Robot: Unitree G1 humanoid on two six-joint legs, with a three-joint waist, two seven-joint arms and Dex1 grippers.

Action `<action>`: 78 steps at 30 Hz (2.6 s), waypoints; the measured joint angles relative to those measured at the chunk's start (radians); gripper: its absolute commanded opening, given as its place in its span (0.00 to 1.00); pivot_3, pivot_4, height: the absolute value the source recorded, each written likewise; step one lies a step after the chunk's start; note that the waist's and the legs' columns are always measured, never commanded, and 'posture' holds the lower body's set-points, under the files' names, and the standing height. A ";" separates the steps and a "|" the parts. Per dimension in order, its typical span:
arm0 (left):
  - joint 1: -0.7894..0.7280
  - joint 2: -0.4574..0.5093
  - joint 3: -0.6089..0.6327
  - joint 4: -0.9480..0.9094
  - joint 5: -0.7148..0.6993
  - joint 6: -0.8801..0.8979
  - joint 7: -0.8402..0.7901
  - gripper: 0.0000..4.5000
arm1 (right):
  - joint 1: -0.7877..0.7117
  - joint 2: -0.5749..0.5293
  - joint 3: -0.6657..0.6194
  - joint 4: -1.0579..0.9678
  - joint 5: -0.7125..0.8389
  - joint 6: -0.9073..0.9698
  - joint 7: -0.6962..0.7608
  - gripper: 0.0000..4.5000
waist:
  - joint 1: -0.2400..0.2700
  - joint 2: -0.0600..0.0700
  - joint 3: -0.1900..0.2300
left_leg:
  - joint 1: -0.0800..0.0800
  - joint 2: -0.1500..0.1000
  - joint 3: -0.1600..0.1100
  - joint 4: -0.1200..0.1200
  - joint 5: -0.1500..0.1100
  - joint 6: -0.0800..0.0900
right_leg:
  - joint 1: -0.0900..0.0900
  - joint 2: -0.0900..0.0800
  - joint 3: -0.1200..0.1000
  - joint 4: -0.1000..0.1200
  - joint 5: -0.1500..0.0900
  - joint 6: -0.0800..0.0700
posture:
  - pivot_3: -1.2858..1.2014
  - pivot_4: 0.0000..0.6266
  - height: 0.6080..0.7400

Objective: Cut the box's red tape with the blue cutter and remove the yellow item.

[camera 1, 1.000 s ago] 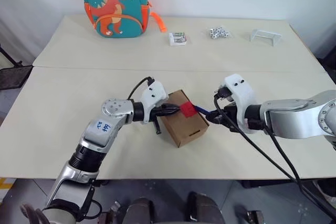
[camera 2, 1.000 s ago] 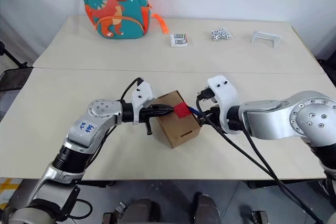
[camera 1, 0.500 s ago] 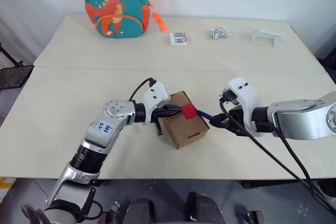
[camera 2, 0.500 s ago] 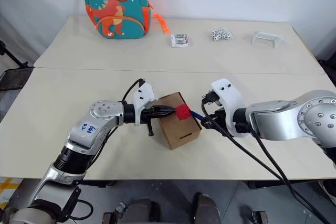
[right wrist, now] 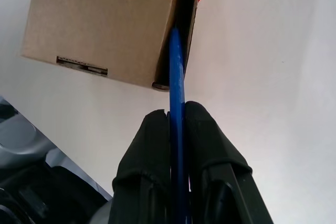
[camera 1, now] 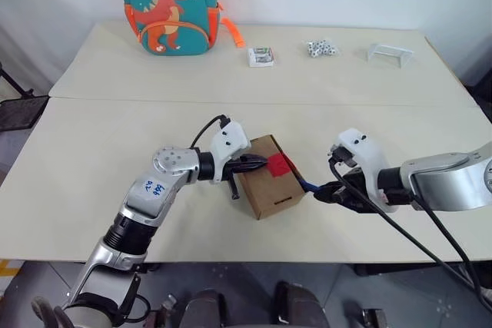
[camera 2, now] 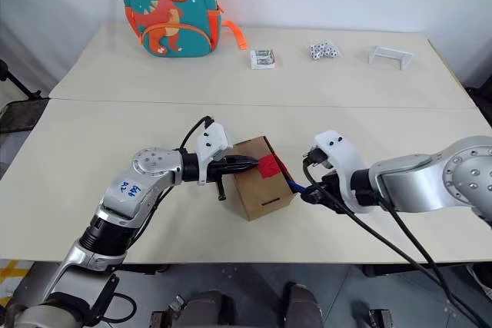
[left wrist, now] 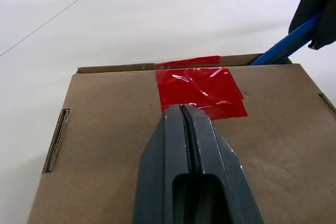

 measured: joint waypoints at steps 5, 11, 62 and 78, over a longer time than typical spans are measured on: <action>-0.002 0.002 0.000 0.002 0.000 -0.001 -0.003 0.00 | -0.060 -0.012 -0.001 0.007 0.000 0.022 0.023 0.03 | -0.001 0.000 0.000 | 0.000 0.000 0.000 0.000 0.000 0.000 | 0.000 0.000 0.000 0.000 0.000 0.000 | 0.52 0.24 1.00; -0.014 0.007 -0.002 0.020 0.001 -0.015 -0.014 0.00 | -0.097 0.039 -0.073 0.024 0.008 -0.002 0.030 0.03 | -0.002 0.000 0.000 | 0.000 0.000 0.000 0.001 0.000 0.000 | 0.000 0.000 0.000 0.000 0.000 -0.001 | 0.52 0.24 1.00; -0.042 0.040 0.006 0.114 0.024 -0.147 -0.100 0.00 | 0.520 0.224 -0.783 0.348 -1.037 -0.326 1.180 0.99 | -0.005 0.002 0.000 | 0.008 -0.001 0.005 0.001 0.001 0.001 | 0.005 0.001 0.005 0.003 0.000 -0.001 | 0.52 0.24 1.00; 0.071 0.244 0.215 0.070 -0.084 -0.054 -0.164 0.00 | 0.409 0.517 -0.512 0.394 -1.427 -0.681 1.143 0.19 | -0.008 0.001 0.000 | 0.006 -0.001 0.005 -0.002 0.001 0.000 | 0.003 0.001 0.001 0.002 0.001 0.000 | 0.52 0.24 1.00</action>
